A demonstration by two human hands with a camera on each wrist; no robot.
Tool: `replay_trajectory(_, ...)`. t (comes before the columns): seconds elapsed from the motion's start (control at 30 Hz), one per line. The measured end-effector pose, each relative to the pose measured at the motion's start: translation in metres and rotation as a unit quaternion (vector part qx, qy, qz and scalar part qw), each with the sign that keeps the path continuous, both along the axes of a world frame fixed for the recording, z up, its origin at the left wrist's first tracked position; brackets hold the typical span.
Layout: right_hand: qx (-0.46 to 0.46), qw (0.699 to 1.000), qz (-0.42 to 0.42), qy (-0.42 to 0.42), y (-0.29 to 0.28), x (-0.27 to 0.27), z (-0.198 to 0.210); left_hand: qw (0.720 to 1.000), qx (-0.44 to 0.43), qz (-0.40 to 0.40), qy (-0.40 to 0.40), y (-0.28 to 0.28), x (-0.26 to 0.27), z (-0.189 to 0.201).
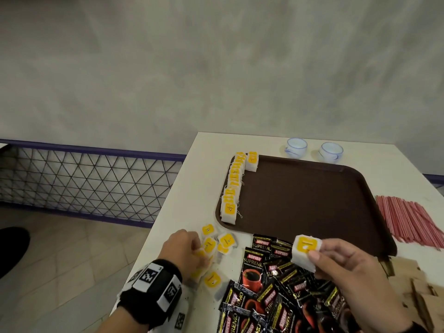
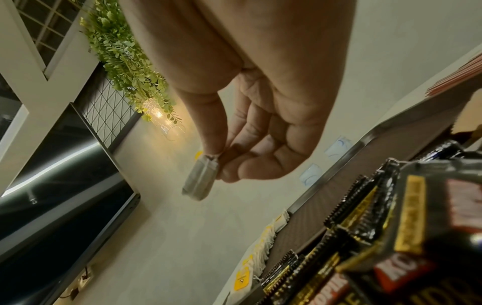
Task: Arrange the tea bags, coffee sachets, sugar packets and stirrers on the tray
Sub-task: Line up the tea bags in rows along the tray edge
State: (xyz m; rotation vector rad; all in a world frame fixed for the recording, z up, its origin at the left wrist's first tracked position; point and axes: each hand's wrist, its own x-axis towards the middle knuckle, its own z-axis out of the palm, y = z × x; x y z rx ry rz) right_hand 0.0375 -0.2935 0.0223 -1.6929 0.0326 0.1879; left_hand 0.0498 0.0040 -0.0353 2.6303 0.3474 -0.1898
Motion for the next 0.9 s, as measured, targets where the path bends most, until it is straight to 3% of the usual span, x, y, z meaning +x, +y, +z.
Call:
replay_trajectory(0.17, -0.003, 1.0, 0.01, 0.01, -0.009, -0.004, 0.005, 0.999, -0.027, 0.027, -0.02, 0.0, -0.009, -0.001)
replay_trajectory(0.33, -0.007, 1.0, 0.01, 0.003, -0.012, 0.0, 0.006, 0.961, -0.222, 0.123, -0.111, 0.016, -0.019, 0.014)
replay_trajectory(0.47, 0.005, 1.0, 0.02, 0.008, -0.008, 0.002, 0.005, 0.94, -0.309, 0.112, -0.093, 0.025, -0.026, 0.028)
replay_trajectory(0.7, 0.016, 0.998, 0.044, 0.036, 0.001, 0.019, 0.005, 0.932, -0.337, 0.066, -0.112, 0.023, -0.037, 0.041)
replay_trajectory(0.9, 0.053, 0.997, -0.001, 0.052, 0.027, 0.115, 0.003, 0.929, -0.357, 0.057, -0.081, 0.022, -0.035, 0.049)
